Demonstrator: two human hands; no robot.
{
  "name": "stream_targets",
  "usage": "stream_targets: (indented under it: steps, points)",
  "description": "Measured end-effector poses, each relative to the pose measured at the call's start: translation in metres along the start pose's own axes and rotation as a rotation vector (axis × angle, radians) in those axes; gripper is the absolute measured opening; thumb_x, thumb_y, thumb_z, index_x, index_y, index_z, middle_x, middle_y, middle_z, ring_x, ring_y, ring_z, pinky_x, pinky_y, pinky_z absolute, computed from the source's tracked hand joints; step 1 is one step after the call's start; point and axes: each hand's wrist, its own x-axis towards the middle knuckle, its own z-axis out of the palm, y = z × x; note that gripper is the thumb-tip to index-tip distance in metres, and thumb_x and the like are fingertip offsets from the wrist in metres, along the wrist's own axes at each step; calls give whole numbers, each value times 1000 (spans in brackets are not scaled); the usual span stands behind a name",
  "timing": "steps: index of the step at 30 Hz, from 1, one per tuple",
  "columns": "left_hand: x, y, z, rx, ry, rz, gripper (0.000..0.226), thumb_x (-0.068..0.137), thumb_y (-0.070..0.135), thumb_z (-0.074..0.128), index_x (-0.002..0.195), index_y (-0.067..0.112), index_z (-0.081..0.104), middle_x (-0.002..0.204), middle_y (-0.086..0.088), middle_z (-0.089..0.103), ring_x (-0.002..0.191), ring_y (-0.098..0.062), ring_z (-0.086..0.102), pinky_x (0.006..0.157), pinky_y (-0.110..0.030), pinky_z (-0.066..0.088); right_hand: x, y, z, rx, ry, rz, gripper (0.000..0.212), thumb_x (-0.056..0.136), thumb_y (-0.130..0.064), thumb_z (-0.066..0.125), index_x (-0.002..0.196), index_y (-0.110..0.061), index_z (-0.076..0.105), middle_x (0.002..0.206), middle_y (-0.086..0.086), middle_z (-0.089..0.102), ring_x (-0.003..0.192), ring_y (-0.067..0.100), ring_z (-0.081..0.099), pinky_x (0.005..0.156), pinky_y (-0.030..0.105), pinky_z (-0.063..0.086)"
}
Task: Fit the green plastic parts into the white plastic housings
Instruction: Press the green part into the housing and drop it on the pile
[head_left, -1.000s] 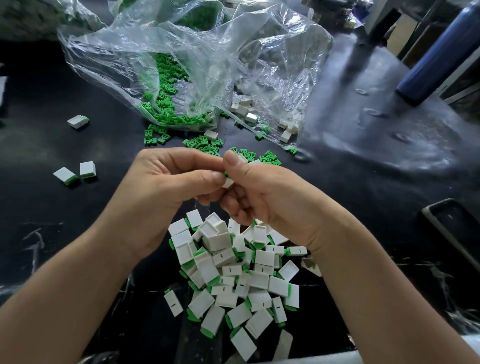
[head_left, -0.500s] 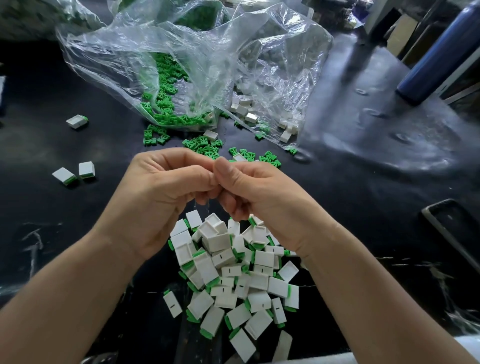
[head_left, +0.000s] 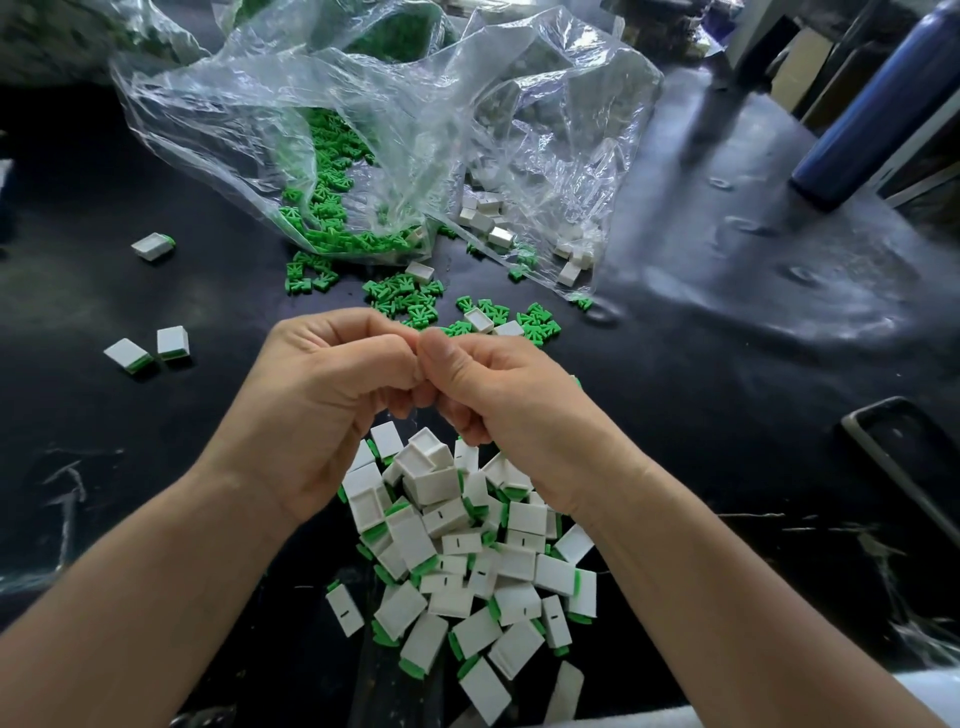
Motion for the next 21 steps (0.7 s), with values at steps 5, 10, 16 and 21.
stream_targets:
  steps: [5, 10, 16, 21]
  points:
    - [2, -2, 0, 18, 35, -36, 13, 54, 0, 53, 49, 6, 64, 54, -12, 57, 54, -21, 52, 57, -29, 44, 0, 1, 2, -43, 26, -2, 50, 94, -39, 43, 75, 6, 58, 67, 10, 47, 59, 15, 37, 59, 32, 31]
    - [2, -2, -1, 2, 47, -53, 13, 54, 0, 53, 47, 6, 62, 54, -13, 57, 59, -26, 52, 64, -37, 42, 1, 1, 3, -90, 42, -14, 55, 94, -40, 41, 83, 12, 57, 69, 10, 46, 63, 18, 38, 63, 34, 32]
    - [3, -4, -1, -9, 38, -57, 7, 53, -1, 54, 53, -1, 61, 58, -17, 57, 67, -30, 50, 66, -37, 42, 1, 2, 4, -89, 61, -20, 48, 93, -41, 43, 73, -2, 61, 53, -11, 45, 55, 7, 40, 61, 29, 34]
    - [2, -1, 0, -38, -13, -26, 12, 61, 5, 58, 58, 5, 69, 58, -15, 60, 57, -30, 55, 69, -45, 40, 2, 0, -3, -37, 7, 44, 47, 92, -48, 36, 62, -18, 56, 54, -5, 48, 49, 7, 43, 54, 21, 37]
